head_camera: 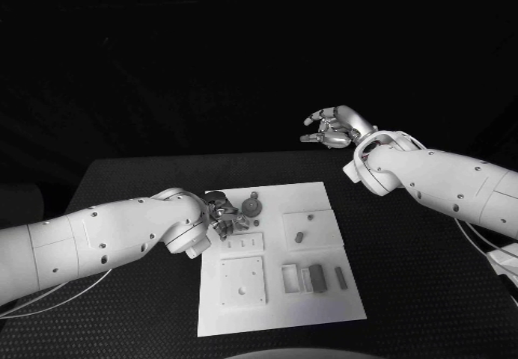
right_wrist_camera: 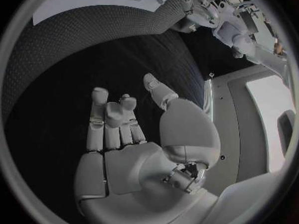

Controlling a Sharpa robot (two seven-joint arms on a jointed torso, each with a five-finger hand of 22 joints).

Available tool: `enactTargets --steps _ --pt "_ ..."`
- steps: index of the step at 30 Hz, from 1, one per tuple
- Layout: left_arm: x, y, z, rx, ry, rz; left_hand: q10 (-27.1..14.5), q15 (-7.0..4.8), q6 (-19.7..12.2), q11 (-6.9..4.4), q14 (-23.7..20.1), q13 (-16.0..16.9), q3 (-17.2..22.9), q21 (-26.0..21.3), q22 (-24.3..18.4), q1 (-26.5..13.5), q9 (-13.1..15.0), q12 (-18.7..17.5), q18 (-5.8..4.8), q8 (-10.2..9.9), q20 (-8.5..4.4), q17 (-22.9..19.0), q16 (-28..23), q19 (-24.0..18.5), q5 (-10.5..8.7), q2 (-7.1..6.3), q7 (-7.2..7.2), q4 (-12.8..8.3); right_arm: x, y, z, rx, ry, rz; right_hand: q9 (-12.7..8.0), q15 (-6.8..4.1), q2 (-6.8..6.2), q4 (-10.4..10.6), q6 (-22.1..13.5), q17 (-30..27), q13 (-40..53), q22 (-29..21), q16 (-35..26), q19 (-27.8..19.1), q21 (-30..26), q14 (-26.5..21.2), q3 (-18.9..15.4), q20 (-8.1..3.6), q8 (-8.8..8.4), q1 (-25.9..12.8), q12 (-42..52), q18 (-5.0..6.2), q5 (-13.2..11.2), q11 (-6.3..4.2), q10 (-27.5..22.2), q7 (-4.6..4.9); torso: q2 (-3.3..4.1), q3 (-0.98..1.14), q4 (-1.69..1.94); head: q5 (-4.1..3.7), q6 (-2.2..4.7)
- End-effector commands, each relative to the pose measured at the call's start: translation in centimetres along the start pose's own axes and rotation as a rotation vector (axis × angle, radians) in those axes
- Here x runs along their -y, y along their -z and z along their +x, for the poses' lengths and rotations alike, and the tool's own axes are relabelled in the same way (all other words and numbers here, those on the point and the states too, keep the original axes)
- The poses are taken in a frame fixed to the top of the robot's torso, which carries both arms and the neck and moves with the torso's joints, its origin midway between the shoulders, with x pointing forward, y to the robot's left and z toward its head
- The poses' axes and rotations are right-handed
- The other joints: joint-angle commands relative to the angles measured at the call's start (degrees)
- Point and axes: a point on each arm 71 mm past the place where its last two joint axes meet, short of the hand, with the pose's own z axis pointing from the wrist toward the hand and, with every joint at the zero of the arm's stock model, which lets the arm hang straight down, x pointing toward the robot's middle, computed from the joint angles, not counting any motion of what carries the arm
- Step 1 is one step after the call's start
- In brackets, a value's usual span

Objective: Assemble the parts on the task board

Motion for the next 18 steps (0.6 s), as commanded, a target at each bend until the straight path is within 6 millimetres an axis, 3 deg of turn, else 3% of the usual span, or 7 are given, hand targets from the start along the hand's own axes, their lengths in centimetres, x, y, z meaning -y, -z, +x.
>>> enactTargets --steps 1,9,18 --pt "-0.4 -0.3 0.7 -0.01 -0.045 -0.037 -0.93 -0.48 4.02 -1.43 0.01 0.54 0.42 0.52 0.55 -0.26 0.48 0.96 0.71 -0.26 -0.14 -0.59 1.27 0.77 0.23 0.57 -3.95 -0.09 -0.4 -0.2 0.2 -0.024 -0.01 -0.018 -0.06 0.09 0.64 -0.21 2.94 0.01 -0.08 0.88 -0.21 -0.43 -0.36 -0.52 -0.06 -0.05 0.04 -0.06 -0.03 0.39 0.23 2.13 -4.43 2.8 0.04 -0.01 -0.08 -0.12 -0.52" --pt "-0.9 -0.5 1.5 -0.042 -0.049 -0.053 -1.22 -0.56 4.48 -1.52 -0.39 0.89 0.42 0.46 1.08 -0.8 0.87 1.68 0.65 -0.4 -0.22 -1.56 2.5 0.82 0.23 0.59 -4.06 -0.02 -0.4 -0.3 0.2 -0.029 -0.01 -0.017 -0.08 0.1 0.72 -0.26 2.9 0.0 -0.1 0.88 -0.23 -0.47 -0.4 -0.57 -0.09 -0.02 0.01 -0.07 -0.03 0.39 0.23 2.14 -4.48 2.82 -0.03 -0.04 0.07 -0.41 -1.46" --pt "-0.9 -0.4 1.8 -0.07 -0.112 -0.064 -1.3 -0.58 4.91 -1.6 -0.67 1.03 0.52 0.36 1.41 -1.05 1.17 2.12 0.65 -0.44 -0.28 -2.33 3.29 0.82 0.3 0.67 -4.18 -0.04 -0.4 -0.3 0.2 -0.035 -0.011 -0.017 -0.11 0.12 0.81 -0.4 2.85 0.0 -0.13 0.89 -0.24 -0.53 -0.44 -0.64 -0.13 0.0 -0.01 -0.02 -0.03 0.39 0.23 2.16 -4.55 2.83 -0.1 0.02 0.01 -0.36 -1.87"
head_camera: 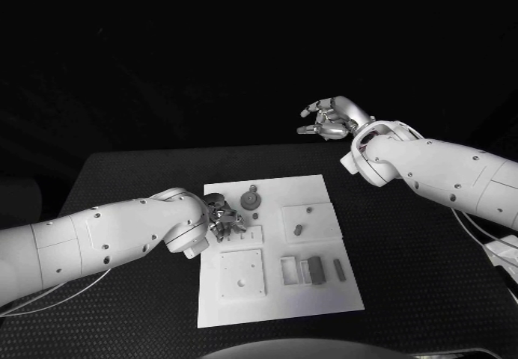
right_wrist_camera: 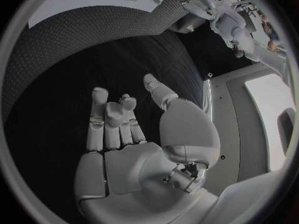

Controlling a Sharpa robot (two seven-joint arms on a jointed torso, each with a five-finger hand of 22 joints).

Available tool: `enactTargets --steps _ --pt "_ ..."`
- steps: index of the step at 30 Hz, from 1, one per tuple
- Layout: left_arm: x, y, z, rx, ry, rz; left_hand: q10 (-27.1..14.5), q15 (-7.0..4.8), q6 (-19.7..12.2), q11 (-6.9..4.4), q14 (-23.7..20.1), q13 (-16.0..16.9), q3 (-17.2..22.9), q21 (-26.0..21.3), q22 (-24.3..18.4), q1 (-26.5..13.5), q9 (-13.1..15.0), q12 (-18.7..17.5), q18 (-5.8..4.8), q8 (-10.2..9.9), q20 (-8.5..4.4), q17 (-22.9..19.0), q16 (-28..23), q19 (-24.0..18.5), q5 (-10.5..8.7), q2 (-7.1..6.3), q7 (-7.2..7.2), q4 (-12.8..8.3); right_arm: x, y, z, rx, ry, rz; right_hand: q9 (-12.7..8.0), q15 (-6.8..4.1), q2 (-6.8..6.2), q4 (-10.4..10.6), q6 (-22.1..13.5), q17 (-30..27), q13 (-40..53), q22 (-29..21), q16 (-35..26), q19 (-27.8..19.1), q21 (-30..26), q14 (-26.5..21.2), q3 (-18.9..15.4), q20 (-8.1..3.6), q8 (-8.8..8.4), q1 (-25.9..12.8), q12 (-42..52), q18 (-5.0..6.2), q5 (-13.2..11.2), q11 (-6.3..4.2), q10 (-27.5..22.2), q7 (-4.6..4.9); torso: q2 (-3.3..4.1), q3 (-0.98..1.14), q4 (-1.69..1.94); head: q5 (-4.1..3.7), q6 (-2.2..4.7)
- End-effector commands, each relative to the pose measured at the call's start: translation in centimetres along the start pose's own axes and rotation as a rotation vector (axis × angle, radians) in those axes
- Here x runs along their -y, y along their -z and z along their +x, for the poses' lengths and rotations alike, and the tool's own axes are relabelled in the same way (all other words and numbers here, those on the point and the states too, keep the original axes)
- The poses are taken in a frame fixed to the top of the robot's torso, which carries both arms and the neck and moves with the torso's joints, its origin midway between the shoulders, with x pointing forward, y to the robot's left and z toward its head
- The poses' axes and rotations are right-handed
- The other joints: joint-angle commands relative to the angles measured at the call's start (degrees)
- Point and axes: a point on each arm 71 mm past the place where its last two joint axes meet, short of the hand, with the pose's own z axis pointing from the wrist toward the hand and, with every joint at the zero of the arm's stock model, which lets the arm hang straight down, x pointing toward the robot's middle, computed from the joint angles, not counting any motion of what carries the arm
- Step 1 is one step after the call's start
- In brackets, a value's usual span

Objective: Assemble the parts on the task board

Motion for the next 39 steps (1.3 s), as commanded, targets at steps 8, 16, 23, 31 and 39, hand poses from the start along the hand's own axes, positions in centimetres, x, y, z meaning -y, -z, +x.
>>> enactTargets --steps 8,16,23,31,39 --pt "-0.16 0.09 0.44 -0.046 -0.07 -0.019 -1.26 -0.14 4.42 -1.35 -0.53 0.11 0.51 -0.2 0.43 -0.24 0.27 0.61 0.61 -0.14 -0.07 -0.9 1.15 0.24 0.41 0.84 -3.86 0.02 -0.08 -0.02 0.1 -0.021 -0.005 -0.01 -0.08 -0.05 0.65 -0.31 2.93 0.0 -0.1 0.9 -0.24 -0.55 -0.25 -0.51 0.01 0.02 -0.02 0.22 -0.01 0.48 0.23 2.08 -4.5 2.75 -0.06 0.0 0.02 -0.03 -0.36" --pt "-0.24 0.04 0.39 -0.039 -0.079 -0.019 -1.3 -0.13 4.54 -1.38 -0.68 0.11 0.6 -0.27 0.62 -0.34 0.35 0.78 0.62 -0.27 -0.07 -1.36 1.6 0.24 0.41 0.84 -3.89 -0.06 -0.09 -0.02 0.12 -0.023 -0.005 -0.011 -0.09 -0.04 0.7 -0.36 2.91 0.0 -0.11 0.91 -0.25 -0.57 -0.27 -0.54 -0.02 0.04 -0.03 0.22 -0.01 0.48 0.23 2.09 -4.53 2.76 -0.04 -0.03 0.02 -0.05 -0.33" --pt "-0.34 -0.16 0.43 -0.033 -0.077 -0.023 -1.35 -0.14 4.58 -1.38 -0.78 0.09 0.64 -0.32 0.72 -0.41 0.39 0.86 0.62 -0.37 -0.07 -1.65 1.86 0.25 0.41 0.83 -3.9 -0.08 -0.12 -0.04 0.16 -0.025 -0.005 -0.011 -0.1 -0.03 0.74 -0.39 2.9 0.0 -0.12 0.91 -0.25 -0.58 -0.28 -0.56 -0.04 0.05 -0.04 0.21 0.0 0.48 0.23 2.1 -4.55 2.77 -0.03 -0.06 -0.01 -0.04 -0.33" --pt "-0.56 -0.37 0.54 -0.023 -0.081 -0.027 -1.41 -0.15 4.63 -1.38 -0.93 0.04 0.7 -0.39 0.86 -0.48 0.44 0.95 0.63 -0.5 -0.07 -2.07 2.19 0.27 0.41 0.79 -3.89 -0.13 -0.16 -0.02 0.19 -0.027 -0.006 -0.013 -0.11 -0.02 0.77 -0.45 2.88 0.01 -0.14 0.92 -0.24 -0.6 -0.3 -0.59 -0.08 0.07 -0.04 0.2 0.02 0.48 0.23 2.11 -4.57 2.77 -0.02 0.0 -0.02 -0.16 -0.47" --pt "-0.43 -0.39 0.7 -0.032 -0.086 -0.023 -1.45 -0.16 4.7 -1.39 -1.05 0.0 0.76 -0.47 1.0 -0.55 0.5 1.05 0.63 -0.63 -0.08 -2.5 2.53 0.31 0.41 0.78 -3.9 -0.15 -0.18 -0.03 0.21 -0.028 -0.006 -0.014 -0.13 -0.02 0.81 -0.49 2.87 0.01 -0.15 0.92 -0.24 -0.61 -0.31 -0.61 -0.11 0.09 -0.05 0.19 0.04 0.48 0.23 2.12 -4.59 2.78 -0.03 0.01 0.02 -0.22 -0.54"
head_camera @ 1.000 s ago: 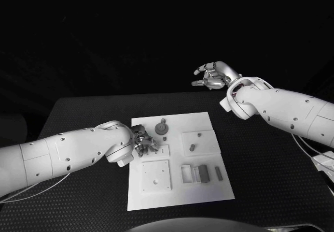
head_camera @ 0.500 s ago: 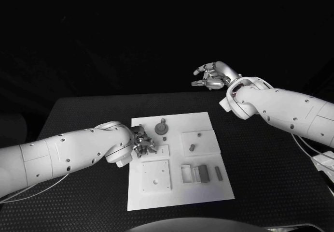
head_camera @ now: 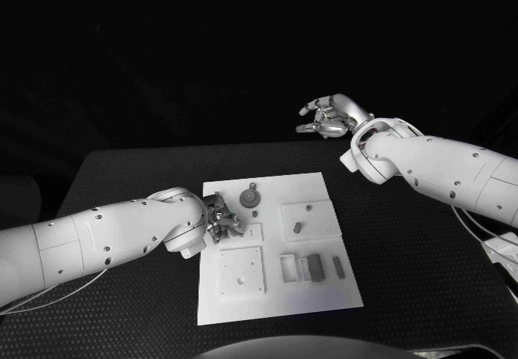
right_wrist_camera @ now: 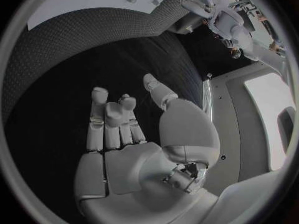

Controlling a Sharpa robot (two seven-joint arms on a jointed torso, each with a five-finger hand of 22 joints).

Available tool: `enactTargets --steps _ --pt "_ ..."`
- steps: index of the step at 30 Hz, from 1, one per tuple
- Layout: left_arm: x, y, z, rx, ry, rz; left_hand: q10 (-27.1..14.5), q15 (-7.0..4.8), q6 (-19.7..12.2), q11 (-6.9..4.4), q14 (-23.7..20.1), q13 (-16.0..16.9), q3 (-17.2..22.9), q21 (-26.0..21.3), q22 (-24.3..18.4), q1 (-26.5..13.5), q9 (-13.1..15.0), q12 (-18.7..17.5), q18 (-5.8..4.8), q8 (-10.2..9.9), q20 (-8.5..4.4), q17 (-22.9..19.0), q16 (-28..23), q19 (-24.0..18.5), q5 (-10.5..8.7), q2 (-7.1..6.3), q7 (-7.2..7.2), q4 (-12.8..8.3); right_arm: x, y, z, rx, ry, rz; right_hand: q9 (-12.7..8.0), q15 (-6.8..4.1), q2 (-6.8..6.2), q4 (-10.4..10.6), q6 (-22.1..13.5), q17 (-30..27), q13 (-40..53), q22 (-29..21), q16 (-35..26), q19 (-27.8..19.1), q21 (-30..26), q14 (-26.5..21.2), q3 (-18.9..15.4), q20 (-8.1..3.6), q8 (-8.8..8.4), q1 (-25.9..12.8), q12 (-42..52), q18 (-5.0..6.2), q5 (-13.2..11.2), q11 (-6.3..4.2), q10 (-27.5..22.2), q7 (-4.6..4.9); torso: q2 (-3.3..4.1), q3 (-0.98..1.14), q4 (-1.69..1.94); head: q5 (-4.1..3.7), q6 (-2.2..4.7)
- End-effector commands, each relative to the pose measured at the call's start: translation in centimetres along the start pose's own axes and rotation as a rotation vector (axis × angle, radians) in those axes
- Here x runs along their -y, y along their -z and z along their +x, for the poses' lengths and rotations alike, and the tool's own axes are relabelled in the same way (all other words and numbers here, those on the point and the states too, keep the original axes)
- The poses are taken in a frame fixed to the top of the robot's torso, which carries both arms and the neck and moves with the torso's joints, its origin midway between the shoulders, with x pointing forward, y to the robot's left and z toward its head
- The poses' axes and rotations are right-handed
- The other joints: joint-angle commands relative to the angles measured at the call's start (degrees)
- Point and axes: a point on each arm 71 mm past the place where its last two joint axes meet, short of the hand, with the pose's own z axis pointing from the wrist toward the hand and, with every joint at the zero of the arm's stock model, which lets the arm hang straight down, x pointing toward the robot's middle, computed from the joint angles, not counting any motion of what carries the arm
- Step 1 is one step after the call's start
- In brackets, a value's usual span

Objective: Assemble the parts on the task board

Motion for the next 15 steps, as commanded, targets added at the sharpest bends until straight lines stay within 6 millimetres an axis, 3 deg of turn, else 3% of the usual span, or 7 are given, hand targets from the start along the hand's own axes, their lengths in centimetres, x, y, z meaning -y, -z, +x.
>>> enactTargets --steps 1,15 --pt "0.04 -0.08 0.3 -0.013 -0.018 0.0 -1.42 -0.08 4.36 -1.38 -0.53 -0.03 0.33 -0.25 0.09 -0.22 0.08 0.39 0.63 0.26 -0.1 -0.14 0.43 0.33 0.24 0.43 -3.85 0.02 -0.17 -0.03 0.13 -0.013 -0.004 -0.012 -0.09 0.18 0.59 -0.34 2.98 0.01 -0.08 0.93 -0.24 -0.42 -0.31 -0.41 0.04 -0.11 -0.05 -0.04 0.05 0.85 0.23 1.98 -4.45 2.67 -0.01 0.03 0.03 -0.08 -0.1" --pt "-0.05 -0.07 0.33 -0.023 -0.007 -0.002 -1.33 -0.1 4.82 -1.5 -0.68 -0.06 0.43 -0.38 0.44 -0.32 0.3 0.78 0.66 0.15 -0.14 -1.1 1.37 0.53 0.24 0.49 -3.99 0.05 -0.16 -0.06 0.17 -0.017 -0.004 -0.011 -0.11 0.19 0.68 -0.41 2.98 0.02 -0.09 0.94 -0.23 -0.43 -0.33 -0.45 0.02 -0.09 -0.05 -0.04 0.09 0.85 0.23 1.99 -4.47 2.68 -0.01 0.01 -0.01 -0.01 -0.13"
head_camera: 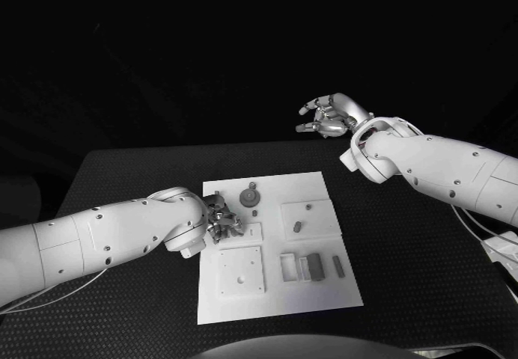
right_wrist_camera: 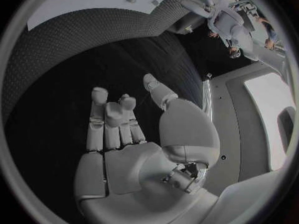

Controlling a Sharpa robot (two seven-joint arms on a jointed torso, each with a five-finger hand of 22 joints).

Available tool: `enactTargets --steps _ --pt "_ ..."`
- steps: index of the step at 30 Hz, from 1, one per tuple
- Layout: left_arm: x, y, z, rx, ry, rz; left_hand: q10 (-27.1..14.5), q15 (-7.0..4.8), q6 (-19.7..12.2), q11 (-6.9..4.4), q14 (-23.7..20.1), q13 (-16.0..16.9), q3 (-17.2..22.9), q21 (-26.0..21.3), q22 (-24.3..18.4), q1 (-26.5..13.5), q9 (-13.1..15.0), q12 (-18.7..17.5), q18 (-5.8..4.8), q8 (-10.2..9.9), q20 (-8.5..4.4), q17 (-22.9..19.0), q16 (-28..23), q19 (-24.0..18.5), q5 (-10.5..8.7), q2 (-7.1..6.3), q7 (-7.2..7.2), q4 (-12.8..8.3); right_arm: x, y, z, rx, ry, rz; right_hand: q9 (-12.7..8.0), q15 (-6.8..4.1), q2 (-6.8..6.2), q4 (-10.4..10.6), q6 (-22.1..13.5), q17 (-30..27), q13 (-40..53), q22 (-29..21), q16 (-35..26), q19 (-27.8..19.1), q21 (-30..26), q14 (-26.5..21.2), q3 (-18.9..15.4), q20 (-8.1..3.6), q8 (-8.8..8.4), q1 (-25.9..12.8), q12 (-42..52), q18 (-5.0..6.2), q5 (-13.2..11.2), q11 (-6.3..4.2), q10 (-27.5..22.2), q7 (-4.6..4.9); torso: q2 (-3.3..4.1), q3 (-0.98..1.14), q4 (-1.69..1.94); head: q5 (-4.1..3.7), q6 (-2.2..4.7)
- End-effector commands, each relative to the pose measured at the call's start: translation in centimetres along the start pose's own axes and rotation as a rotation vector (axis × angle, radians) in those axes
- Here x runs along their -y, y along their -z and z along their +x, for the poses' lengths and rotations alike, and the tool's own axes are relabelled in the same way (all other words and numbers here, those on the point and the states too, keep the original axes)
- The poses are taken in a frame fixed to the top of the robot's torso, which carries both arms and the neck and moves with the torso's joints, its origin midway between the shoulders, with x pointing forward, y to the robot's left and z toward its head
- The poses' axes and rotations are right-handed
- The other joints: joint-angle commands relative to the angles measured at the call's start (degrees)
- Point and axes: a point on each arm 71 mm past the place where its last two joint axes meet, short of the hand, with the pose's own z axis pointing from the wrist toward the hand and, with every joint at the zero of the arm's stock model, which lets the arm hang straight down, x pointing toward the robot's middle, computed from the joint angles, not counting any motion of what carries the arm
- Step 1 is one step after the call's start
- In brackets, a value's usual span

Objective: Assemble the parts on the task board

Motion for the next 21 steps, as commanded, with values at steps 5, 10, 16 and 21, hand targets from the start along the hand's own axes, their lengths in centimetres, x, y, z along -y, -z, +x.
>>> enactTargets --steps 5,10,16,21 --pt "-0.23 -0.06 0.17 -0.025 0.026 -0.007 -1.33 0.11 4.98 -1.56 -0.58 -0.07 0.71 -0.47 0.25 -0.08 0.13 0.5 0.67 0.03 0.08 -0.6 0.75 0.35 0.67 0.79 -4.03 -0.14 -0.16 -0.06 0.16 -0.015 -0.004 -0.011 -0.07 0.0 0.76 -0.48 3.08 0.02 -0.08 0.95 -0.23 -0.44 -0.34 -0.26 0.03 -0.08 -0.05 0.02 0.11 0.91 0.23 1.89 -4.39 2.58 -0.02 0.0 -0.01 0.05 0.13" --pt "-0.35 -0.12 0.1 -0.031 0.043 -0.012 -1.31 0.12 5.23 -1.62 -0.75 -0.11 0.91 -0.59 0.58 -0.17 0.37 0.79 0.66 -0.09 0.08 -1.4 1.58 0.47 1.69 0.94 -4.09 -0.32 -0.16 -0.09 0.18 -0.015 -0.004 -0.011 -0.08 0.0 0.86 -0.59 3.08 0.02 -0.09 0.95 -0.22 -0.45 -0.35 -0.29 0.04 -0.08 -0.05 0.11 0.14 0.91 0.23 1.89 -4.4 2.58 0.01 0.0 -0.01 0.08 0.17" --pt "-0.68 -0.12 0.06 -0.056 0.064 -0.02 -1.27 0.11 5.47 -1.71 -0.91 -0.12 0.98 -0.68 0.97 -0.28 0.68 1.13 0.7 -0.18 0.06 -2.21 2.47 0.63 2.75 1.0 -4.19 -0.49 -0.13 -0.11 0.18 -0.015 -0.003 -0.01 -0.09 0.0 0.98 -0.68 3.08 0.02 -0.1 0.96 -0.22 -0.46 -0.36 -0.3 0.05 -0.07 -0.05 0.19 0.17 0.91 0.23 1.9 -4.41 2.59 0.0 0.01 -0.02 0.0 0.17" --pt "-0.89 -0.17 -0.01 -0.082 0.079 -0.028 -1.23 0.09 5.62 -1.77 -1.01 -0.12 1.06 -0.72 1.29 -0.2 0.92 1.4 0.73 -0.24 0.04 -2.77 3.12 0.75 3.77 0.96 -4.25 -0.57 -0.11 -0.13 0.2 -0.017 -0.003 -0.009 -0.1 0.0 1.04 -0.71 3.07 0.02 -0.11 0.96 -0.21 -0.46 -0.37 -0.31 0.05 -0.07 -0.05 0.2 0.18 0.91 0.23 1.9 -4.42 2.59 -0.04 0.04 -0.01 -0.03 0.17"
